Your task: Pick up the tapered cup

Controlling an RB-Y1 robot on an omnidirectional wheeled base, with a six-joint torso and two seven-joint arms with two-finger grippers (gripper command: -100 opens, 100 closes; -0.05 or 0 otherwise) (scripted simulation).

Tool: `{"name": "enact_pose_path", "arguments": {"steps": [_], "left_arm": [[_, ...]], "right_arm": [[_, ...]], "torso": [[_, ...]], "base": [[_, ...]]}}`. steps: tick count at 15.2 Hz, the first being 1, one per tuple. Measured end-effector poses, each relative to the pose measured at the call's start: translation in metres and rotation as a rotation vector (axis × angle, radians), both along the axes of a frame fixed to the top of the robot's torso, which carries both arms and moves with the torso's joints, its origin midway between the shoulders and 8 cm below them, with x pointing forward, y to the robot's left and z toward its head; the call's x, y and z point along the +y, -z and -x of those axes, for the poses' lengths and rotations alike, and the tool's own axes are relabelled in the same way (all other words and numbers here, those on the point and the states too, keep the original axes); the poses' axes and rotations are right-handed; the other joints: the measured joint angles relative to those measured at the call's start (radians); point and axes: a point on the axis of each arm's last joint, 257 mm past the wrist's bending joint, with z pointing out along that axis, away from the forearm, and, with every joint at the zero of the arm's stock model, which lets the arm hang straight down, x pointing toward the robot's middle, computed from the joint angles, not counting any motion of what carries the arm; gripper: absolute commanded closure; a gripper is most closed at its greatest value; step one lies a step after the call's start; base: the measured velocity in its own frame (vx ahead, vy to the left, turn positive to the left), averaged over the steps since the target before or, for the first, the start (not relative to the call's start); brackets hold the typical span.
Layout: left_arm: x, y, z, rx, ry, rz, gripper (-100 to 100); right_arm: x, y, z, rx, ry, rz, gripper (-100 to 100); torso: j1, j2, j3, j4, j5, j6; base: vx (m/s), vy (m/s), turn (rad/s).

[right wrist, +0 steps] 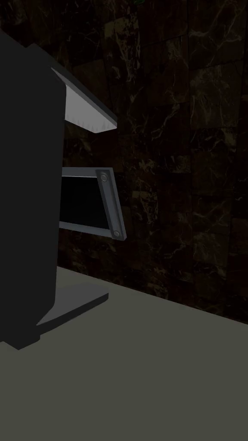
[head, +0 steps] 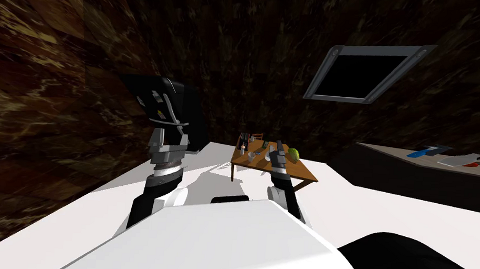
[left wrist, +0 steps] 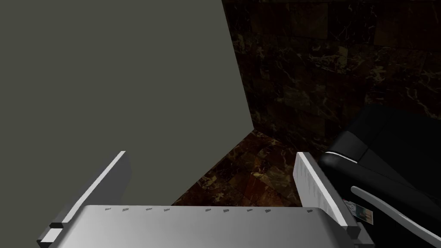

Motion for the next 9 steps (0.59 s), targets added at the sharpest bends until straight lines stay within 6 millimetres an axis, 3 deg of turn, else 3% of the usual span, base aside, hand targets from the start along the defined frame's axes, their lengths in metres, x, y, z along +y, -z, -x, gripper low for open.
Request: {"name": "enact_pose_path", "arguments": {"steps": [3,9], "left_arm": [[0.0,0.0,0.0,0.0,0.0,0.0,0],[0.0,0.0,0.0,0.0,0.0,0.0,0]], "right_arm": [[0.004,0.01,-0.004,0.028,-0.019,0.052,-100],[0.011,0.047,-0.015,0.12,-0.053,0.192,-100]], "torso": [[0.004,-0.002,-0.001,0.0,0.001,0.0],[0.008,-0.004,-0.002,-0.001,0.002,0.0]], "base": [[0.027,0.066,-0.007],[0.054,0.114,-0.011]]}}
